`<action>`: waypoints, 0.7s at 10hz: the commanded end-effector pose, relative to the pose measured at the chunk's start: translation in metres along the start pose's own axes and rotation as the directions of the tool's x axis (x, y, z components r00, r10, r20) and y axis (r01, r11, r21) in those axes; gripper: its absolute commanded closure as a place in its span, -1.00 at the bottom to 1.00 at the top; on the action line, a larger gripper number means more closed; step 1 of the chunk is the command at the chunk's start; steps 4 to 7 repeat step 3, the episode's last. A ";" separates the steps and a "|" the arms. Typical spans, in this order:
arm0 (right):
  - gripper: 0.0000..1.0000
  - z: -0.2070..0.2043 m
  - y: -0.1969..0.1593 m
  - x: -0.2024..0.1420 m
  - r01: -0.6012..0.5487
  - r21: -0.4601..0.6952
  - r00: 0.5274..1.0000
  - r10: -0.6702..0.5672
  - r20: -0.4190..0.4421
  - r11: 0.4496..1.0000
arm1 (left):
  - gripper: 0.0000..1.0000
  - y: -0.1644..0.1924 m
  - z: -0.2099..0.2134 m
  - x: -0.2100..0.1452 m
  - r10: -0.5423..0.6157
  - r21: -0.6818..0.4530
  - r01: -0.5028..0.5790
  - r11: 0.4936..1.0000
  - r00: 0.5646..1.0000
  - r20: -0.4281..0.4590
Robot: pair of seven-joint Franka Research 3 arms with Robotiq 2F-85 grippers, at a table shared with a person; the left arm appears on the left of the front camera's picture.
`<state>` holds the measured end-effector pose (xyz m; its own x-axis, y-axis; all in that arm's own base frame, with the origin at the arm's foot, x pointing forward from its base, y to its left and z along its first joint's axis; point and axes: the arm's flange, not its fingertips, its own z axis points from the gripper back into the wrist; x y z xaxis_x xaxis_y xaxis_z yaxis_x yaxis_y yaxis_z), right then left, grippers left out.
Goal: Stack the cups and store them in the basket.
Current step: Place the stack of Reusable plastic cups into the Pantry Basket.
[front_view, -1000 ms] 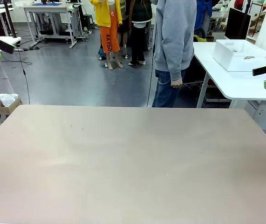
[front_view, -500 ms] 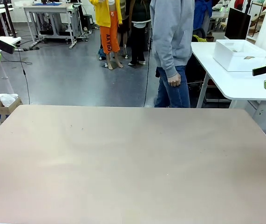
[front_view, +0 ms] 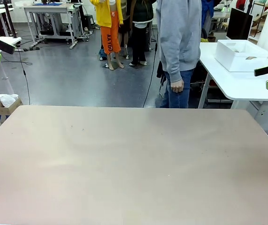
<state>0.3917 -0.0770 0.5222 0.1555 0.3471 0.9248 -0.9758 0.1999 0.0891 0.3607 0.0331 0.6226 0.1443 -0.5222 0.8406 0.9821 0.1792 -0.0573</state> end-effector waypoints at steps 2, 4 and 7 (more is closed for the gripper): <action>-1.00 0.001 0.001 0.004 0.011 -0.004 1.000 -0.010 0.017 1.000 | -1.00 -0.002 0.001 0.002 -0.011 -0.003 0.011 1.000 1.000 -0.002; -1.00 0.001 0.001 0.004 0.011 -0.004 1.000 -0.010 0.017 1.000 | -1.00 -0.002 0.001 0.002 -0.011 -0.003 0.011 1.000 1.000 -0.002; -1.00 0.001 0.001 0.004 0.011 -0.004 1.000 -0.010 0.017 1.000 | -1.00 -0.002 0.001 0.002 -0.011 -0.003 0.011 1.000 1.000 -0.002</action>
